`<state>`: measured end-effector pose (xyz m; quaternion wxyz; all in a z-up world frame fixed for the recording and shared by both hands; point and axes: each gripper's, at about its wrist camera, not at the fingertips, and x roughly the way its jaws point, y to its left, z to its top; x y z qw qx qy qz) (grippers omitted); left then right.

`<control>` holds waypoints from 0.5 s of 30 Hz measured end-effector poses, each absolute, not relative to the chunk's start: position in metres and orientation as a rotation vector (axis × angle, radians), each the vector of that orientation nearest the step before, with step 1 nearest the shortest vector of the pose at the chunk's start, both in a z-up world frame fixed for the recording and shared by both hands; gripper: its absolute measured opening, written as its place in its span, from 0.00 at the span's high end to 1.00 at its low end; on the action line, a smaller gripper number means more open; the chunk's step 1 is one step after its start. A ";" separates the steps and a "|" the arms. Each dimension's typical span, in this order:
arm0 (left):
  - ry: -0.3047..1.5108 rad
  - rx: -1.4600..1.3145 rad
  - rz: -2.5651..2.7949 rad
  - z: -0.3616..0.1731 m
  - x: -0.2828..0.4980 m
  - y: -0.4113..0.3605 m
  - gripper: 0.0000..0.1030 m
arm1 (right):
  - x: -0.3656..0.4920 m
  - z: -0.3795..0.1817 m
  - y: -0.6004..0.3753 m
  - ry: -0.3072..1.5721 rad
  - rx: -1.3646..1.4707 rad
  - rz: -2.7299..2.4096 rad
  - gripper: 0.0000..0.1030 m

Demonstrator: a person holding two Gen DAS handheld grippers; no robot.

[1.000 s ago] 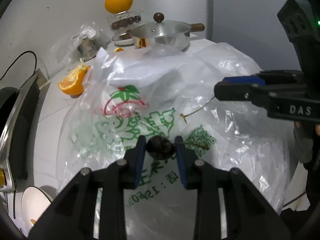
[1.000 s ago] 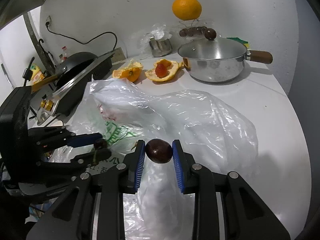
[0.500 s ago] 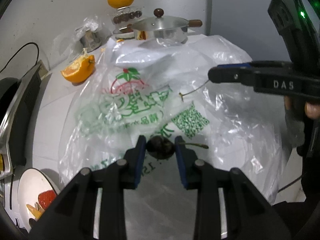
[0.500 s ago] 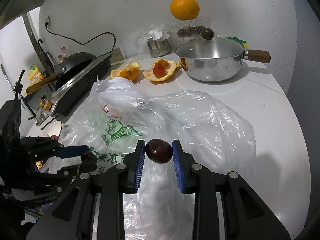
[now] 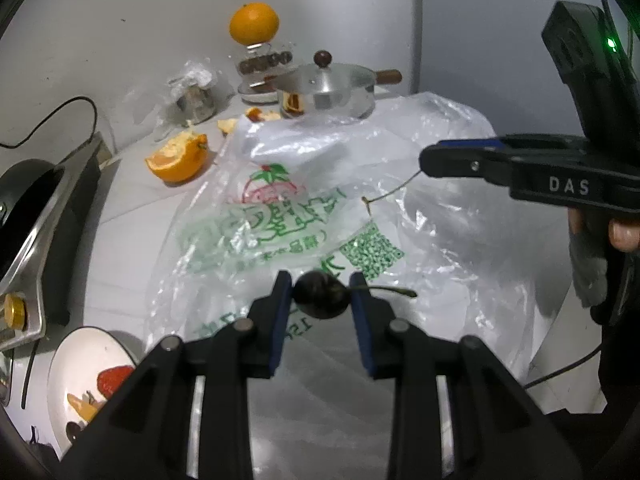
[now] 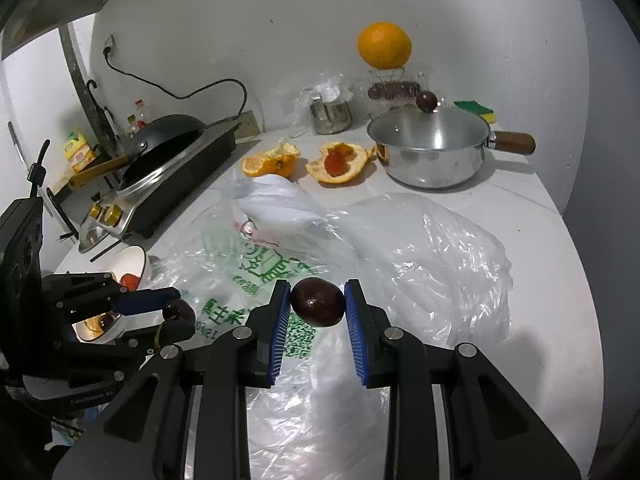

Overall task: Organize fruits
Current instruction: 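Lift the held cherries off the bag with both grippers, then carry both held dark cherries over the white plate with both grippers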

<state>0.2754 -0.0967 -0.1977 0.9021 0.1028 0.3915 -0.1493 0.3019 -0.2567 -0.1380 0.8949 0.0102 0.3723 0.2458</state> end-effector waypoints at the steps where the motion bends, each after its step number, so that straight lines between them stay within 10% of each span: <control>1: 0.804 0.210 -0.306 -0.196 0.273 -0.096 0.70 | 0.299 -0.136 -0.256 0.767 0.018 0.509 0.71; 15: 0.733 0.146 -0.269 -0.172 0.246 -0.066 0.70 | 0.268 -0.111 -0.230 0.717 -0.016 0.529 0.71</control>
